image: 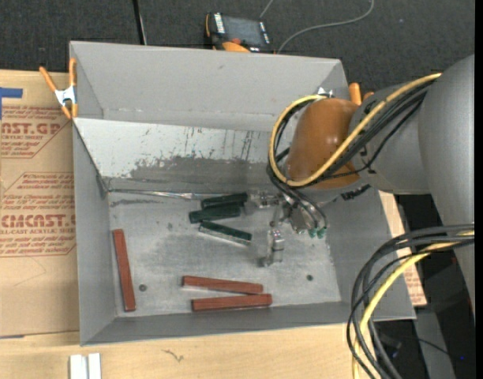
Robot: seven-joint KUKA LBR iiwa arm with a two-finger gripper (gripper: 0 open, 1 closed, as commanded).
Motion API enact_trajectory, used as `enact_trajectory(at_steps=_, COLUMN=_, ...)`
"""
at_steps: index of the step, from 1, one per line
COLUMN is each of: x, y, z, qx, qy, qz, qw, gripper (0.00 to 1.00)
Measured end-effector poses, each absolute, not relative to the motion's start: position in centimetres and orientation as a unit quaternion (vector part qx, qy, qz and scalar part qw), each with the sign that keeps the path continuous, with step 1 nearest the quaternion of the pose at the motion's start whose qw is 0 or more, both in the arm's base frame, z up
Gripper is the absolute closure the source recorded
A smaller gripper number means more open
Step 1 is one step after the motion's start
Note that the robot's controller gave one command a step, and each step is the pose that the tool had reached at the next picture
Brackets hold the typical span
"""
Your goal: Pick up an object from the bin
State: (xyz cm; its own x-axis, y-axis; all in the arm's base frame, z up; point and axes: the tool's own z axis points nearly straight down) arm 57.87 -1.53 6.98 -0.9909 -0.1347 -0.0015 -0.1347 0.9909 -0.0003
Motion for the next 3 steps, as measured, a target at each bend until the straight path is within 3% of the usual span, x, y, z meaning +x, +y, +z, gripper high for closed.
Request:
enact_trajectory(at_steps=1, x=57.6, y=5.1, z=7.0, qx=-0.139, qy=0.990, qz=0.001, qw=0.001, gripper=0.00)
enact_trajectory(at_steps=2, x=57.6, y=4.8, z=7.1, qx=-0.138, qy=0.990, qz=0.000, qw=0.001, gripper=1.00)
enact_trajectory(at_steps=3, x=57.4, y=5.1, z=22.3, qx=-0.160, qy=0.987, qz=0.000, qw=0.006, gripper=1.00)
